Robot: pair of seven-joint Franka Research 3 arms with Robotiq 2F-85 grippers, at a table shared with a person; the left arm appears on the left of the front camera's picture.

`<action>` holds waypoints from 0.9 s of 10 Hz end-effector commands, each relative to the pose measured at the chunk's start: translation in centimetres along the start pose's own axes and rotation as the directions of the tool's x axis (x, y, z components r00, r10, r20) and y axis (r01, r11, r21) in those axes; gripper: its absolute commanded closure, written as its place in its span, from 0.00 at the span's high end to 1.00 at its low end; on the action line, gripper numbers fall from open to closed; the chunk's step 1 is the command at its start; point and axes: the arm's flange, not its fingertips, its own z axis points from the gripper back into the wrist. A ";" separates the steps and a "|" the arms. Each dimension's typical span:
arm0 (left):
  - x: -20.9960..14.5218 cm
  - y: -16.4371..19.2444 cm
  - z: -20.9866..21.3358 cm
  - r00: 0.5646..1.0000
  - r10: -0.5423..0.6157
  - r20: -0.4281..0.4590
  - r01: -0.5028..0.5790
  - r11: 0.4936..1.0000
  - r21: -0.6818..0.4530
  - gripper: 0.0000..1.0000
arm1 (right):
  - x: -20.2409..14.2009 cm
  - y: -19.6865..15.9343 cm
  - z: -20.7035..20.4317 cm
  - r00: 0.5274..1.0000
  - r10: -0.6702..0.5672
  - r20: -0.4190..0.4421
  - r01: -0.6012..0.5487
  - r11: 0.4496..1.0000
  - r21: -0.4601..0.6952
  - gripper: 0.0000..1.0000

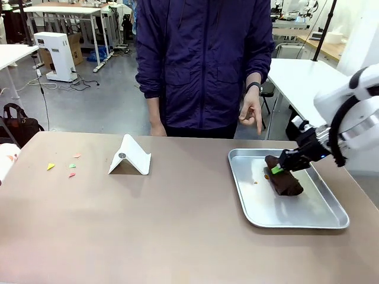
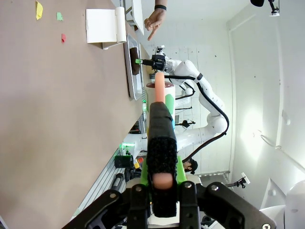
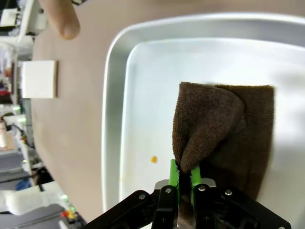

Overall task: Clean the surface of the table.
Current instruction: If a person points to the right, clean the right side of the table with your right hand, and if they point to the left, clean the left side with your left hand.

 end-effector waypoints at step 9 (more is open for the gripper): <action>-0.3 -0.6 -0.1 1.000 0.002 -0.002 -0.002 1.000 -0.005 0.00 | -2.3 3.9 -4.7 0.971 0.168 -0.170 -0.143 0.978 0.149 0.11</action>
